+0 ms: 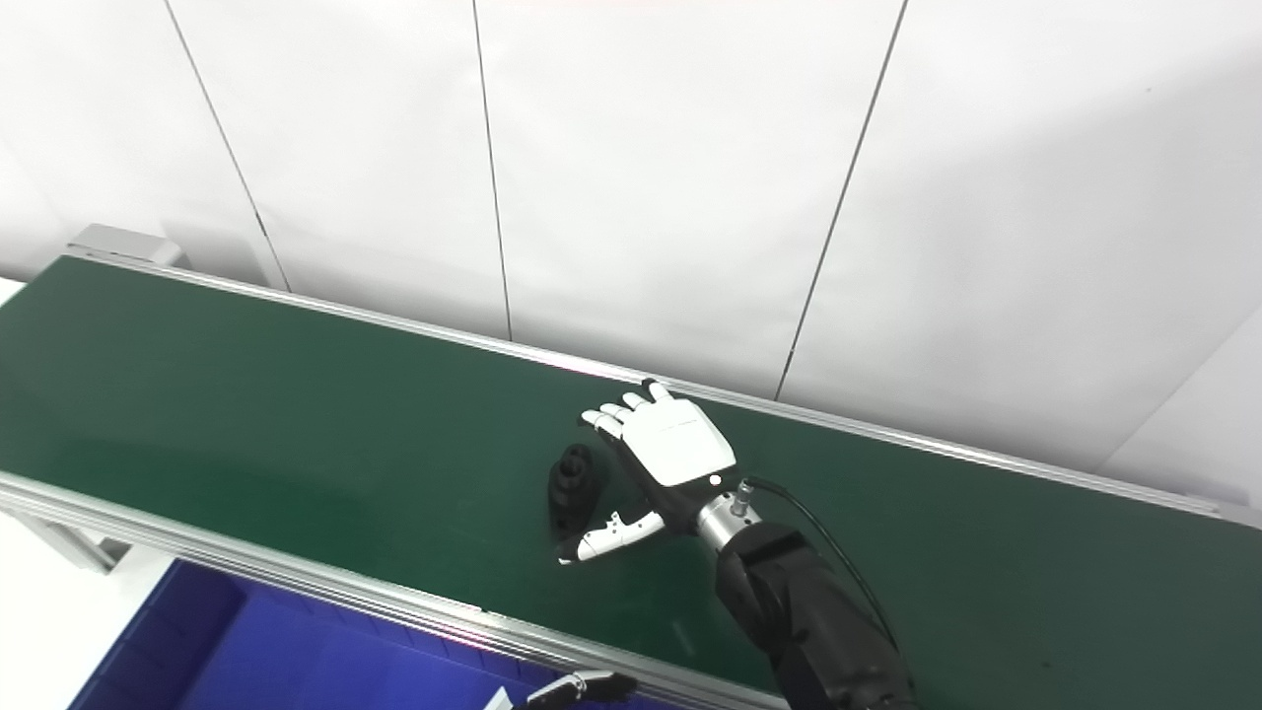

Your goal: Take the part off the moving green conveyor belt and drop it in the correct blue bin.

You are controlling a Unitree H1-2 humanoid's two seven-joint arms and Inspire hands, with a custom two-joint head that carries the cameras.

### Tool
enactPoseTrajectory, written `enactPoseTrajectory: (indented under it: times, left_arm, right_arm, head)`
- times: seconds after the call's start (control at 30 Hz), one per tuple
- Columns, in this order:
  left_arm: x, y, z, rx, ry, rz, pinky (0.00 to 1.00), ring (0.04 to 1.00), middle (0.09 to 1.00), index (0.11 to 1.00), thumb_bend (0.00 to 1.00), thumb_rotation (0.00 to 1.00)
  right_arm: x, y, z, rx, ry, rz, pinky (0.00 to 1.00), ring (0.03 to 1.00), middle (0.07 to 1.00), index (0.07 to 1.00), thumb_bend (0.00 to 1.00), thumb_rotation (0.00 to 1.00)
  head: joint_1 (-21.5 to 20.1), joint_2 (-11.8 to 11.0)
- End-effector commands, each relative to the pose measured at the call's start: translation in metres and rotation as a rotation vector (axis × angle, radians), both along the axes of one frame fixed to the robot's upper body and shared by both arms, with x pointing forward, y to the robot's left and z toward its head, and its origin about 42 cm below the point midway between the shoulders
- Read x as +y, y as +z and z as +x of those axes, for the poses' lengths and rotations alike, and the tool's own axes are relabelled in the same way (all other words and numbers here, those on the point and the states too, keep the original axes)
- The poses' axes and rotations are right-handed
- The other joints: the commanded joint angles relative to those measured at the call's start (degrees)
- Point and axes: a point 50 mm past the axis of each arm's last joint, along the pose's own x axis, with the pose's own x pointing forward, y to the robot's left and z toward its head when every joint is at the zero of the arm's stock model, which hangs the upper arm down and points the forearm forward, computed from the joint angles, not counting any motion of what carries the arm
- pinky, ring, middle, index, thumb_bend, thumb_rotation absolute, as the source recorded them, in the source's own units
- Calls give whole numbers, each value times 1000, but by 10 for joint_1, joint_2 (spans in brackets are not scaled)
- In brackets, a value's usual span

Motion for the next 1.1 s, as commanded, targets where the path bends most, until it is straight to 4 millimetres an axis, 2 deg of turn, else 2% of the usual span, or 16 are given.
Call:
enactPoseTrajectory:
  times: [0.0, 0.2, 0.57, 0.7, 0.73, 0.77, 0.8, 0.83, 0.87, 0.9, 0.93, 0.97, 1.0, 1.07]
  left_arm:
    - [-43, 6, -14, 11, -51, -77, 776, 833, 836, 823, 1000, 924]
    - [-43, 8, -18, 19, -50, -91, 782, 842, 842, 823, 1000, 901]
    - [-43, 11, -21, 20, -50, -96, 778, 838, 838, 824, 993, 892]
    - [-41, 12, -23, 24, -50, -102, 780, 840, 841, 823, 1000, 897]
    - [-41, 12, -23, 23, -50, -102, 781, 842, 841, 823, 1000, 897]
    - [-41, 12, -23, 23, -50, -103, 782, 840, 840, 823, 1000, 900]
    - [-41, 12, -23, 21, -50, -100, 783, 839, 840, 823, 1000, 900]
    - [-40, 13, -23, 20, -50, -98, 775, 837, 841, 823, 1000, 904]
    - [-40, 13, -23, 16, -51, -91, 768, 835, 841, 822, 1000, 909]
    - [-39, 13, -23, 14, -52, -87, 756, 831, 839, 820, 1000, 920]
    - [-39, 13, -23, 15, -52, -86, 755, 831, 839, 820, 1000, 921]
    - [-38, 13, -23, 16, -53, -86, 754, 832, 840, 820, 1000, 926]
    - [-38, 14, -23, 18, -53, -87, 751, 833, 842, 820, 1000, 931]
    - [-38, 14, -23, 19, -54, -86, 752, 833, 843, 820, 1000, 935]
  right_arm:
    - [15, 26, 11, -70, 11, 47, 1000, 917, 883, 875, 1000, 898]
    - [18, 21, 7, -48, 14, 46, 1000, 911, 884, 873, 1000, 897]
    - [14, 0, 6, -53, -2, -59, 1000, 923, 890, 880, 1000, 932]
    - [15, 0, 5, -48, -18, -45, 1000, 881, 866, 863, 1000, 884]
    - [15, 0, 4, -40, -24, -35, 948, 854, 849, 850, 1000, 830]
    - [16, 1, 4, -36, -28, -29, 817, 799, 818, 825, 987, 727]
    - [17, 1, 3, -19, -39, -17, 804, 793, 815, 822, 985, 717]
    - [18, 1, 3, -7, -45, -9, 613, 679, 758, 780, 920, 485]
    - [17, 0, 3, 3, -44, 8, 506, 604, 712, 747, 880, 325]
    - [17, 0, 3, 10, -43, 20, 393, 505, 636, 695, 832, 106]
    - [16, -1, 4, 7, -38, 22, 382, 495, 629, 690, 828, 85]
    - [15, -3, 5, 6, -36, 17, 325, 434, 556, 629, 671, 43]
    - [13, -4, 5, 5, -37, 11, 284, 398, 505, 579, 576, 17]
    - [11, -5, 6, -3, -39, 5, 263, 387, 483, 540, 530, 4]
  head:
    - [-1, 2]
    - [0, 5]
    - [0, 11]
    - [-4, 13]
    - [-6, 15]
    - [-6, 15]
    - [-7, 15]
    - [-7, 15]
    - [-8, 16]
    - [-8, 16]
    - [-8, 16]
    - [-9, 16]
    - [-9, 16]
    - [-10, 17]
